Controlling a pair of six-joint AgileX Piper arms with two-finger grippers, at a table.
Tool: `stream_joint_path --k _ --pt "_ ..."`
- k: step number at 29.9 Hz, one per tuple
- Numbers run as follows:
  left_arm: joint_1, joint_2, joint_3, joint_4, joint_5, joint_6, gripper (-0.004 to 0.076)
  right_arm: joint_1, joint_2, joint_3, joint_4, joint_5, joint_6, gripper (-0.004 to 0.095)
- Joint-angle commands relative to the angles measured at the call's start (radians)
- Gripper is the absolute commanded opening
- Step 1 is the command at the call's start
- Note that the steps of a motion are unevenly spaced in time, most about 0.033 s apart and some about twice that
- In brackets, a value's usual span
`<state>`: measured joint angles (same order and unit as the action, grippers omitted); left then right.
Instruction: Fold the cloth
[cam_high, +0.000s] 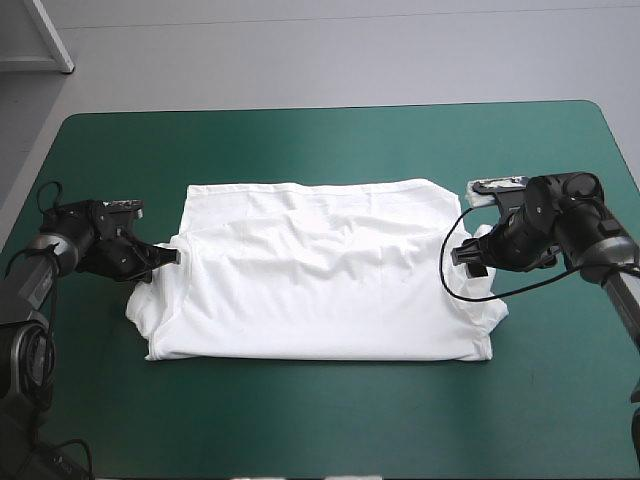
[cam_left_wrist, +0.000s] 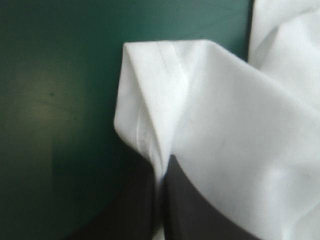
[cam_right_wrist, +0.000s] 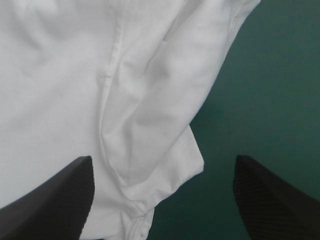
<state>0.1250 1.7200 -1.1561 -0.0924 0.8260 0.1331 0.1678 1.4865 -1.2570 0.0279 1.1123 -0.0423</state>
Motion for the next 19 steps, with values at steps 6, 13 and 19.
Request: stream_joint_path --k 6,13,19 --pt "0.0 -0.178 -0.011 0.123 0.012 -0.117 -0.001 -0.005 -0.042 -0.033 0.029 -0.006 -0.002 0.0714" --pt "-0.005 -0.305 -0.011 0.086 -0.019 -0.157 -0.001 -0.005 -0.042 -0.033 0.024 -0.012 -0.002 0.0714" --pt "-0.121 -0.341 -0.011 -0.226 -0.098 0.08 -0.001 -0.005 -0.042 -0.033 0.024 -0.043 -0.002 0.0714"
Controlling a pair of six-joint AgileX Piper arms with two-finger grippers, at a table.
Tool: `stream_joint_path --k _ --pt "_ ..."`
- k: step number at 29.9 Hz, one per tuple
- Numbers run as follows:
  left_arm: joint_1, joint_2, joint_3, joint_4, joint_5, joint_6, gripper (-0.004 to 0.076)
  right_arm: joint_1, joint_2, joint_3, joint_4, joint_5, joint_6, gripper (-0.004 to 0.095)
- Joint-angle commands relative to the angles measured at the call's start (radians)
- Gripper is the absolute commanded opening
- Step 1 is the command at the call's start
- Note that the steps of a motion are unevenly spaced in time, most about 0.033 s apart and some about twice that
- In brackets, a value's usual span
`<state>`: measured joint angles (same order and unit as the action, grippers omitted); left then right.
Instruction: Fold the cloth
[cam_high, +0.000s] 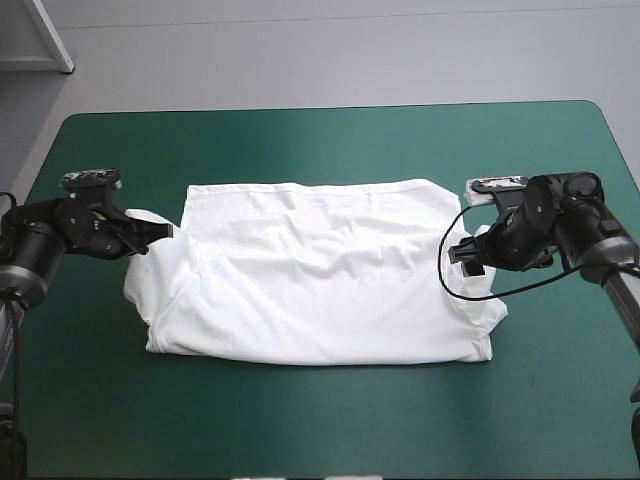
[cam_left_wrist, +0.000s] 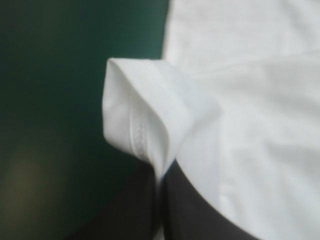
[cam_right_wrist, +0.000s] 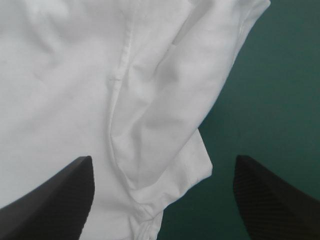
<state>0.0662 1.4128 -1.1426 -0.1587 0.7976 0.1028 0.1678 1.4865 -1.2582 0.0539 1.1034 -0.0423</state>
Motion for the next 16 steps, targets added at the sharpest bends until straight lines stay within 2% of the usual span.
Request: stream_joint_path --k 1,7,12,15,16 --pt "-0.097 -0.029 -0.024 -0.188 -0.081 0.137 -0.001 -0.005 -0.042 -0.032 -0.002 -0.037 -0.002 0.0714" --pt "-0.276 0.063 -0.024 -0.2 -0.119 0.138 -0.001 -0.005 -0.042 -0.032 -0.003 -0.038 -0.002 0.0714" --pt "-0.343 0.17 -0.024 -0.2 -0.132 0.15 0.0003 -0.005 -0.042 -0.032 -0.054 -0.044 0.006 0.0714" --pt "-0.355 0.218 -0.024 -0.212 -0.131 0.179 0.0104 -0.005 -0.042 -0.032 -0.116 -0.045 0.042 0.0714" --pt "-0.355 0.231 -0.024 -0.216 -0.125 0.184 0.0162 -0.005 -0.042 -0.032 -0.136 -0.047 0.05 0.0714"
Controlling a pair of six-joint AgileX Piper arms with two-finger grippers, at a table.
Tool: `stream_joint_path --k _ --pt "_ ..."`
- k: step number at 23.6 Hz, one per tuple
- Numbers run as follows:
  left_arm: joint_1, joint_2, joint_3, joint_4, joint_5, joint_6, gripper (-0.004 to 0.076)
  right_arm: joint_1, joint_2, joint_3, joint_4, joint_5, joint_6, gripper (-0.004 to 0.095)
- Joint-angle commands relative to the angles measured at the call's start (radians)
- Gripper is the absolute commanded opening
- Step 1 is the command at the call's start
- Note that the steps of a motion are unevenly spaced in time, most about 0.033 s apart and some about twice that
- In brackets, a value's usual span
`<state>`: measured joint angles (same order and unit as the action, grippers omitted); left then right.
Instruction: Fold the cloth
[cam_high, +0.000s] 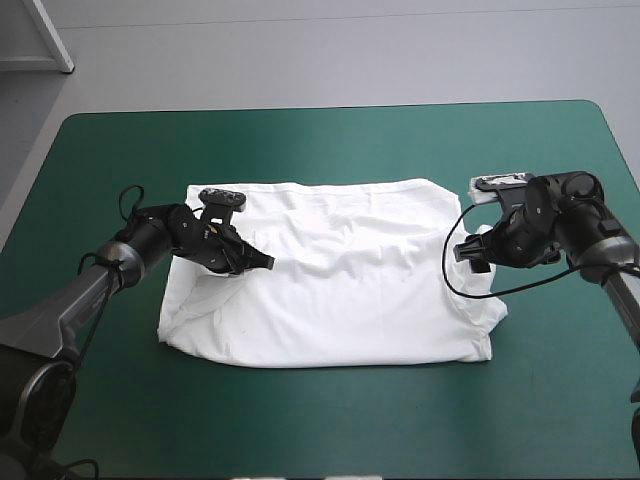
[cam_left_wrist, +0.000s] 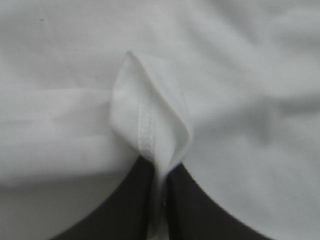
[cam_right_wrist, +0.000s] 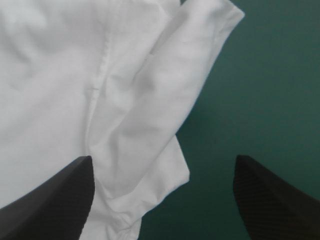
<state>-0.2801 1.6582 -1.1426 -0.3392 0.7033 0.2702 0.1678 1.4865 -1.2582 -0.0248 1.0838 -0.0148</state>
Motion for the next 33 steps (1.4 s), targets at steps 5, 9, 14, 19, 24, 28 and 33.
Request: stream_joint_path --k 5,9,14,19,24,28,33 --pt "-0.009 0.005 -0.024 -0.022 0.026 0.03 0.0517 -0.005 -0.042 -0.032 -0.077 -0.066 0.048 0.0714" --pt "-0.007 -0.002 -0.036 -0.027 0.036 0.039 0.0593 -0.005 -0.039 -0.032 -0.077 -0.126 0.065 0.0714" --pt "-0.007 -0.04 -0.109 -0.023 0.087 0.034 0.0581 -0.032 -0.018 -0.032 -0.04 -0.177 0.081 0.0656" --pt "-0.005 -0.158 -0.255 0.023 0.127 -0.033 0.0581 -0.176 0.075 -0.03 0.213 -0.225 -0.055 0.0582" --pt "-0.005 -0.239 -0.324 0.026 0.13 -0.059 0.0581 -0.185 0.165 -0.028 0.219 -0.25 -0.069 0.0491" --pt "-0.005 -0.268 -0.339 0.082 0.153 -0.087 0.0581 -0.185 0.257 -0.028 0.292 -0.261 -0.105 0.0406" --pt "-0.005 -0.268 -0.354 0.113 0.196 -0.112 0.0581 -0.185 0.295 0.047 0.316 -0.321 -0.123 0.0086"
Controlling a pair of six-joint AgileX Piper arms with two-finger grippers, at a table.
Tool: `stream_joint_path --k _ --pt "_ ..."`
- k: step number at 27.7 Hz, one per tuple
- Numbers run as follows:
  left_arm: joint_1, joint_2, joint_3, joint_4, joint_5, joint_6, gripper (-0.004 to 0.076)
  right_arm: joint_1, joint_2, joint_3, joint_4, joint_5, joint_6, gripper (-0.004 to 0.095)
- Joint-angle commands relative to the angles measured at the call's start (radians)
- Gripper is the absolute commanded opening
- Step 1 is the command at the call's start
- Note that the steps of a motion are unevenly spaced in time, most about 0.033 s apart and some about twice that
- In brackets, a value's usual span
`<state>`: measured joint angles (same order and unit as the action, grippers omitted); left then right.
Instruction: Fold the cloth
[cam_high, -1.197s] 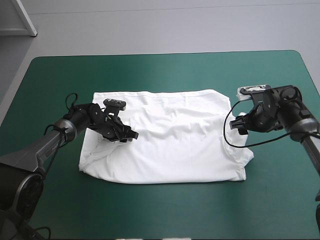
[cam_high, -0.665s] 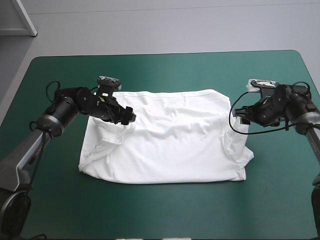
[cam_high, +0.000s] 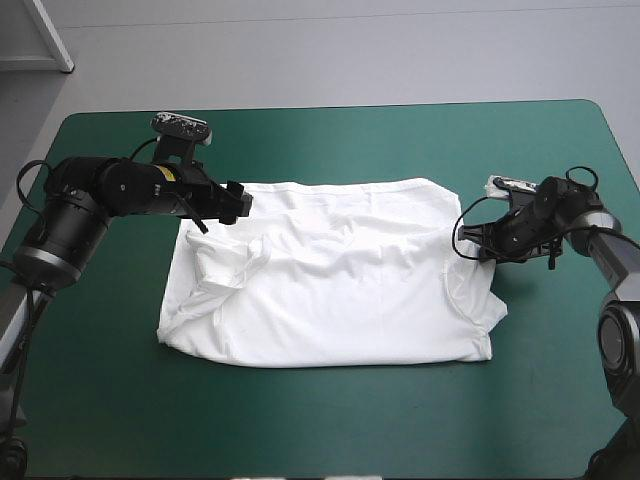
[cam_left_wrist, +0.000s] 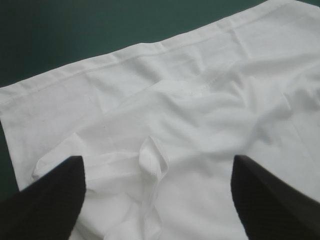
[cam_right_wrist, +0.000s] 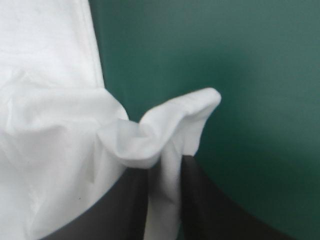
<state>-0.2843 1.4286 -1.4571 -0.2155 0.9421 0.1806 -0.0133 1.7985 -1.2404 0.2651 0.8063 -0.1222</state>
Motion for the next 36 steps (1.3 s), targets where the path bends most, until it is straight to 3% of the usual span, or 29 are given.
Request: stream_joint_path --k 1,2,7,13,15,19,24,32,36 --pt "-0.001 -0.038 -0.04 -0.011 -0.043 -0.023 0.0581 -0.004 -0.017 0.044 0.026 -0.056 -0.019 0.0027" --pt "-0.001 -0.038 -0.04 -0.011 -0.043 -0.023 0.0581 -0.004 -0.017 0.054 0.024 -0.058 -0.026 -0.0019" --pt "-0.001 -0.038 -0.04 0.023 -0.033 -0.03 0.0581 -0.004 -0.105 0.063 -0.025 -0.069 0.008 -0.0014" --pt "-0.001 -0.038 -0.04 0.026 -0.029 -0.03 0.0581 -0.004 -0.25 0.063 -0.306 -0.031 0.298 -0.0014" --pt "-0.001 -0.038 -0.04 0.026 -0.029 -0.03 0.0581 -0.004 -0.276 0.063 -0.338 -0.022 0.351 -0.0014" --pt "-0.001 -0.038 -0.04 0.026 -0.027 -0.03 0.0581 0.016 -0.314 0.063 -0.234 -0.045 0.255 -0.0014" --pt "-0.001 -0.038 -0.04 0.026 -0.027 -0.03 0.0581 0.126 -0.33 0.059 -0.07 -0.065 0.122 -0.0014" --pt "-0.001 -0.038 -0.04 0.026 -0.006 -0.028 0.058 0.355 -0.325 0.059 -0.061 -0.151 0.122 -0.0014" --pt "-0.001 -0.038 -0.04 0.03 0.006 -0.028 0.058 0.405 -0.283 0.059 -0.058 -0.159 0.122 0.0026"
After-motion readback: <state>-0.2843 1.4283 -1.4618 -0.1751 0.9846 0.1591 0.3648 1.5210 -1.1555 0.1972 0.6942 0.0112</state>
